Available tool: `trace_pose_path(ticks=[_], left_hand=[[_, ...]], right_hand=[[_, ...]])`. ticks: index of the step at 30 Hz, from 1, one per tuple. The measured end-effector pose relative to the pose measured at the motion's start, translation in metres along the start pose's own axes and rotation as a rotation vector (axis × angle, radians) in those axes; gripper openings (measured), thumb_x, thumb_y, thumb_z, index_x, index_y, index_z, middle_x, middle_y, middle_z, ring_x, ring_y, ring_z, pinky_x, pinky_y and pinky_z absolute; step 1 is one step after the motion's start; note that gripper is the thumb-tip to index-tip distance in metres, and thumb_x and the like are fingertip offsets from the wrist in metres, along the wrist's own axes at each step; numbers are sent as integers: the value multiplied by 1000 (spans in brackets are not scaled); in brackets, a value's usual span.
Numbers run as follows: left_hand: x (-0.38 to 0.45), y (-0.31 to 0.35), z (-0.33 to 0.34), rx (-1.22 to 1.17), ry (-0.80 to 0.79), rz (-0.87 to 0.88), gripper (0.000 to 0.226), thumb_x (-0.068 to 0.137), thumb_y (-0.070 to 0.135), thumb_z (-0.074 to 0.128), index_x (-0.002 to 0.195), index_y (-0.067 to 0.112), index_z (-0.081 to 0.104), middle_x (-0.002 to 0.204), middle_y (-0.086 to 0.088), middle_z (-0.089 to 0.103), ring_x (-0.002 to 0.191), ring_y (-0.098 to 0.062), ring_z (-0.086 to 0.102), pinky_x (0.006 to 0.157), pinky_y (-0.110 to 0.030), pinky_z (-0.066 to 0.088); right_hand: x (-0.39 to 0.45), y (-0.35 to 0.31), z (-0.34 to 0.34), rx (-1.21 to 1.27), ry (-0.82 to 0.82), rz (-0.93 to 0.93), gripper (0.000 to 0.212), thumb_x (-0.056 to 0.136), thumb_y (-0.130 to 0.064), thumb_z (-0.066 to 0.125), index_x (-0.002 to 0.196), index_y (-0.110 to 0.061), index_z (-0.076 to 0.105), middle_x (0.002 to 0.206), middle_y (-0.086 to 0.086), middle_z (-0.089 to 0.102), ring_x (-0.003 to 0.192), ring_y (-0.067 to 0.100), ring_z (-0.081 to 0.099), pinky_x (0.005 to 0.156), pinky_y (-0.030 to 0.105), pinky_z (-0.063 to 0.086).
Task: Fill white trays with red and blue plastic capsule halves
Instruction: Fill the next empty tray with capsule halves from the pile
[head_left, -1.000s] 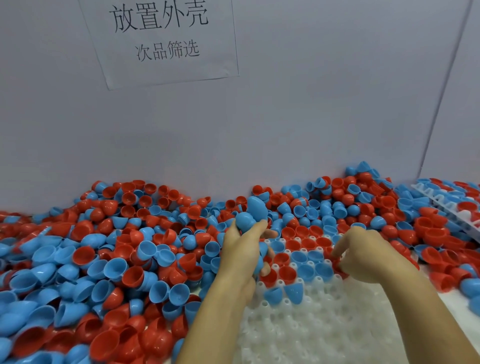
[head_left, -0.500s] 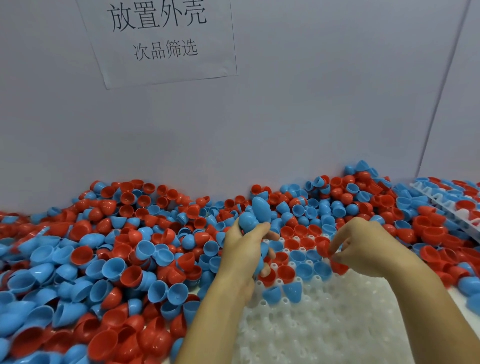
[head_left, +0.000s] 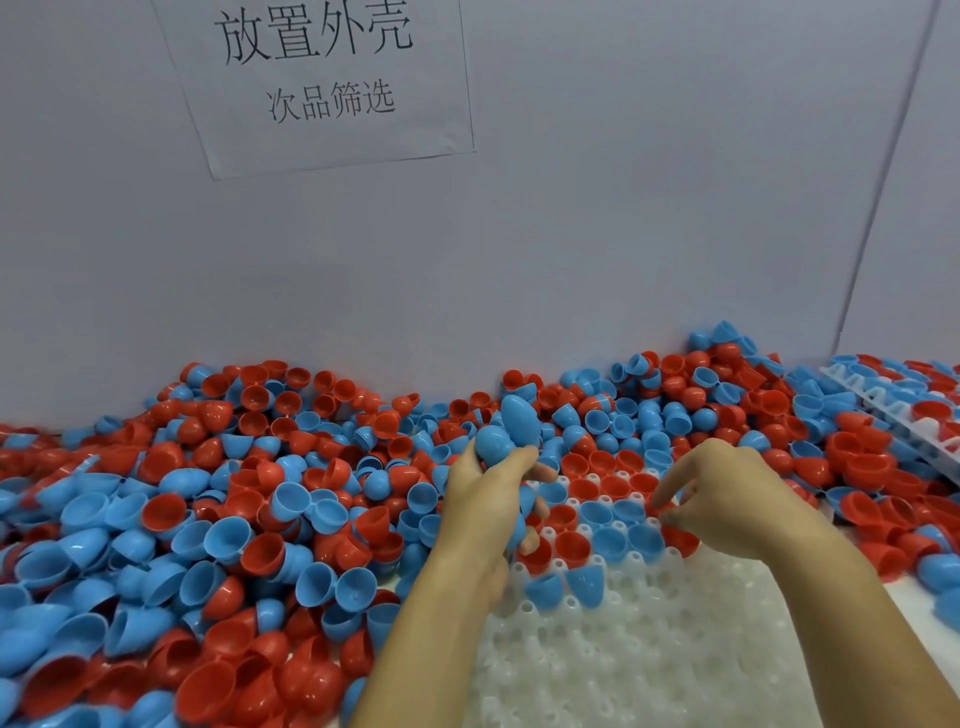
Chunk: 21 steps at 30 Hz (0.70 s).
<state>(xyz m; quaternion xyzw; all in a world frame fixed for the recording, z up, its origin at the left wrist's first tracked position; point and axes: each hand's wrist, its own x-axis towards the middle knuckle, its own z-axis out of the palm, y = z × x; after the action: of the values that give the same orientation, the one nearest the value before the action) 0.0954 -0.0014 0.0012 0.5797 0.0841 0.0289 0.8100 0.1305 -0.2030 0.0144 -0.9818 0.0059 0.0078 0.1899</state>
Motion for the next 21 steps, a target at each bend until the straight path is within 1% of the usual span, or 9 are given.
trace_pose_path(ticks=[4,6,8,10,12,13,15,18,21], left_hand=[[-1,0,0,14,-11,10,15,98,16,62,113,19,62,79,-5,71,55,-15,54,37,-21,36],[-2,-2,0,69,-21,42,12,98,16,62,109,20,63,76,-2,70,55,-14,54,37,-21,37],[-2,-4,0,189,-31,109,10,97,15,62,104,22,64,75,-1,70,54,-10,55,40,-20,39],[-3,-6,1,329,-69,177,9,96,16,63,101,24,65,80,-2,70,58,-5,61,48,-14,46],[-4,-7,2,380,-137,207,6,96,20,65,99,25,66,82,-1,72,67,-4,66,57,-12,50],[-4,-7,2,368,-159,208,4,96,22,66,98,26,67,83,-1,73,70,-4,67,59,-13,51],[-5,-6,2,330,-180,202,6,95,29,68,99,25,68,82,0,74,73,-6,70,62,-13,52],[-6,-4,3,291,-181,178,10,94,33,69,96,22,69,74,6,74,65,-5,69,55,-13,50],[-6,-2,3,268,-156,119,14,96,30,66,91,17,69,73,1,72,53,-7,60,46,-20,43]], right_hand=[[-2,1,-2,-33,-29,-9,18,92,-12,67,102,-23,78,110,0,73,86,11,67,83,31,61],[-2,-2,-10,2,67,-56,15,94,-21,67,106,-21,76,112,1,72,88,12,66,82,33,61],[-5,-15,-17,205,155,-174,16,93,-35,65,106,-28,73,97,-11,70,79,2,64,69,21,57],[-13,-35,-17,467,93,-324,15,89,-48,64,103,-44,67,91,-21,67,77,-2,66,64,12,52],[-18,-49,-9,605,51,-414,17,87,-47,68,103,-49,67,95,-18,69,84,-5,67,71,15,54],[-17,-52,-5,625,87,-426,15,86,-42,70,100,-48,67,94,-18,69,86,-6,66,71,13,54],[-16,-53,0,698,161,-406,14,86,-37,73,91,-48,66,84,-24,70,84,-13,64,63,6,50],[-14,-53,4,801,139,-379,15,88,-33,72,84,-46,65,76,-34,69,83,-16,64,59,3,49],[-14,-54,8,915,177,-341,10,94,-35,64,86,-40,67,82,-27,71,81,-8,67,59,8,52]])
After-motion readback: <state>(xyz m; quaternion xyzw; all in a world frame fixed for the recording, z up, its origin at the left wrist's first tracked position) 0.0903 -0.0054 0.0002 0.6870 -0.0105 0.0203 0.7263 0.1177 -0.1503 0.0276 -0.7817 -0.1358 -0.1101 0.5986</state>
